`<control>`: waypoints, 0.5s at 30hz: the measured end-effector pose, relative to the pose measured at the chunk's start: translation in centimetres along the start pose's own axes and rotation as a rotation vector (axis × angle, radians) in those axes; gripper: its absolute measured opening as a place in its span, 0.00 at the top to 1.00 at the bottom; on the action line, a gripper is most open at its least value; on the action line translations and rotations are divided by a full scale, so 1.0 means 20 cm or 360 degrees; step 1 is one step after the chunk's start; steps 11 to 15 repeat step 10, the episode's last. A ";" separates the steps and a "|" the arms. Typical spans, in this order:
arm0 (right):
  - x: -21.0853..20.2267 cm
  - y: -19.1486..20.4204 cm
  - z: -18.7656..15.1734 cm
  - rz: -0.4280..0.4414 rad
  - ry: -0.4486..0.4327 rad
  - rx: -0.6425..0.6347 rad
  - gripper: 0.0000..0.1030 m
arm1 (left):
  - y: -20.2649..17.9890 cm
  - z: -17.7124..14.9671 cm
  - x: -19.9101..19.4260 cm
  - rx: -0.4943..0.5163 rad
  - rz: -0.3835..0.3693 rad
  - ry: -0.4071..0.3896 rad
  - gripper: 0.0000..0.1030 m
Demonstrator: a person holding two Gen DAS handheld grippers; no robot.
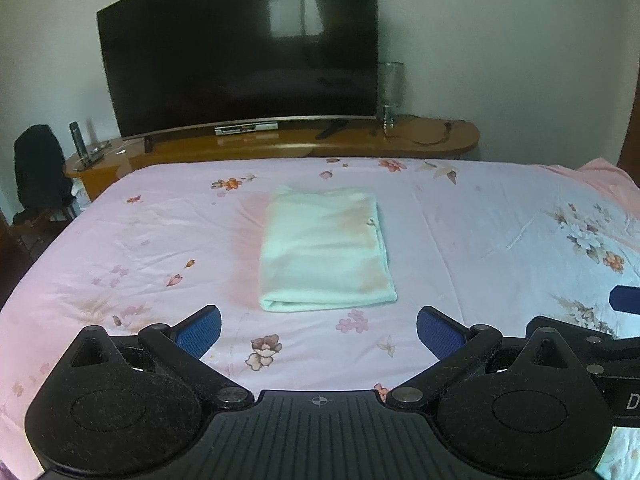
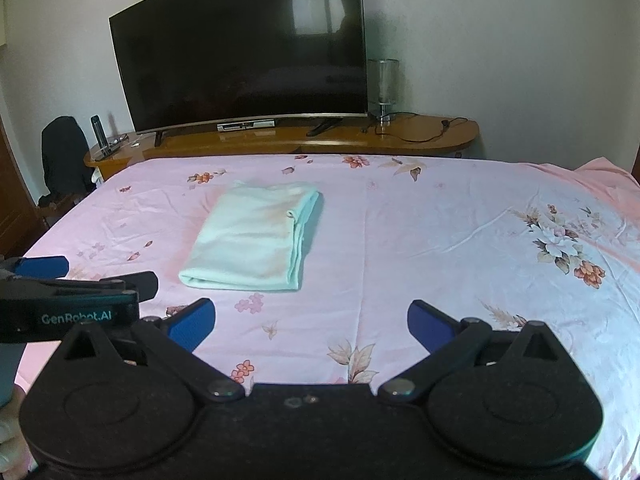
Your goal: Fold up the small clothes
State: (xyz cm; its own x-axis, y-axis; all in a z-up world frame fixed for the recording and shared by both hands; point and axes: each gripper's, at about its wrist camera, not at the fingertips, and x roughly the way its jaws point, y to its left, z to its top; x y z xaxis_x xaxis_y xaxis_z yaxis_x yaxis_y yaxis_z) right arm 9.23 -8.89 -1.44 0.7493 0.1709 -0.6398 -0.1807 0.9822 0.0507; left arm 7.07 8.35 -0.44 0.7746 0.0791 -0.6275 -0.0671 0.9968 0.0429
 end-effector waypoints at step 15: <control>0.06 -0.02 0.01 -0.0009 0.0028 0.0013 0.01 | -0.05 0.03 0.07 0.0061 -0.0063 -0.0059 0.00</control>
